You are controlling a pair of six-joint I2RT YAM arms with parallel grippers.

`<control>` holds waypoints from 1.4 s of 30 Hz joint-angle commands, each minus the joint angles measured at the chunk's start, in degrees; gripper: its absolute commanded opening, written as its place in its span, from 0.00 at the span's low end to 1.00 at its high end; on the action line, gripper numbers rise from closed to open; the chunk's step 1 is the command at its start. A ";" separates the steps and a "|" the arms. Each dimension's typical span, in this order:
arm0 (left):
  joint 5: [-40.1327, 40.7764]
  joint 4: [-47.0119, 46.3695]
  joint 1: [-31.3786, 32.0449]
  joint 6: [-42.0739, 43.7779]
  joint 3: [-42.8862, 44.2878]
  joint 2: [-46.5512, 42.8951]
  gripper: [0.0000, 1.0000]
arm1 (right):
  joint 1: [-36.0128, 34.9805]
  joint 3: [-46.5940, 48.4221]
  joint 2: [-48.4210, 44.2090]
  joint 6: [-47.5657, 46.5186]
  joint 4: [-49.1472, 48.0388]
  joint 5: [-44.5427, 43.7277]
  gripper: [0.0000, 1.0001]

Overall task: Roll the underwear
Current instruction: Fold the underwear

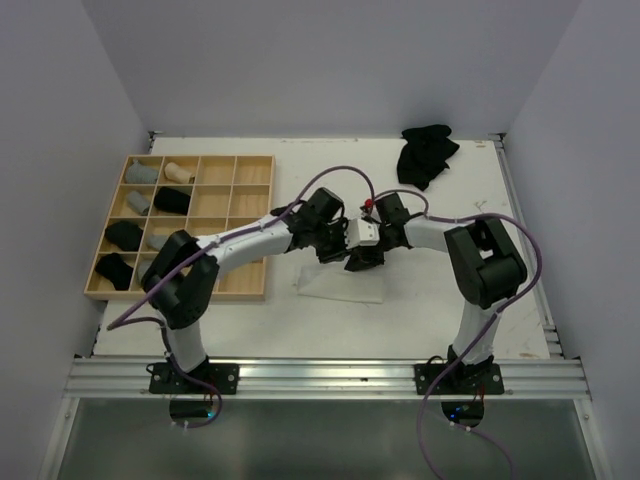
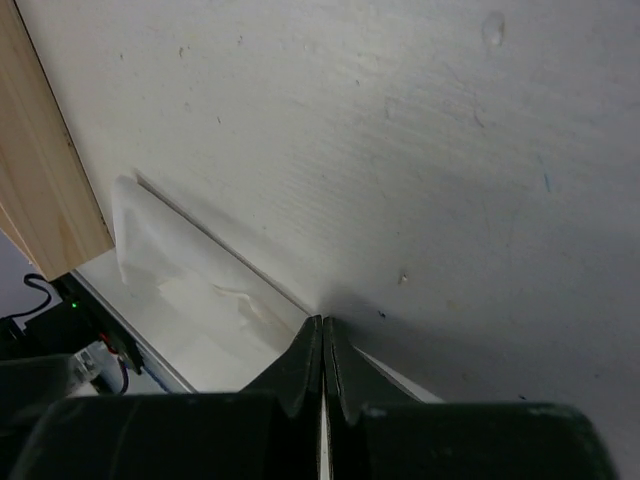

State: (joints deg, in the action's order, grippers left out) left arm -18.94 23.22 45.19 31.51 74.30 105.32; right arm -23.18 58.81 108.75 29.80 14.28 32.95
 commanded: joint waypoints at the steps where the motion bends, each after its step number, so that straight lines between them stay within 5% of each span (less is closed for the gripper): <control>1: -1.53 2.84 -3.52 0.29 1.02 -7.57 0.36 | 0.24 -4.66 -1.16 -2.03 5.85 -12.47 0.00; 9: -5.32 19.39 -5.46 11.03 -13.38 -17.07 0.19 | 1.82 -5.90 -6.97 -0.36 7.16 -18.44 0.00; 19: -5.76 15.98 -4.50 5.85 -18.58 -10.94 0.08 | 3.23 -5.80 -6.36 -1.50 9.54 -20.03 0.00; 31: 0.04 0.42 -5.72 -9.09 -7.69 5.05 0.06 | 3.32 -15.03 -12.15 1.92 7.25 -21.35 0.00; 42: 0.57 1.83 -10.03 -8.57 19.82 23.17 0.12 | 2.79 -21.54 -14.09 8.08 0.66 -16.43 0.00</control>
State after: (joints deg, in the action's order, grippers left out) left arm -20.84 24.73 36.25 23.05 90.72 124.29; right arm -19.79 41.34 91.70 37.56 11.27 20.75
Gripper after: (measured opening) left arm 0.099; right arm 0.010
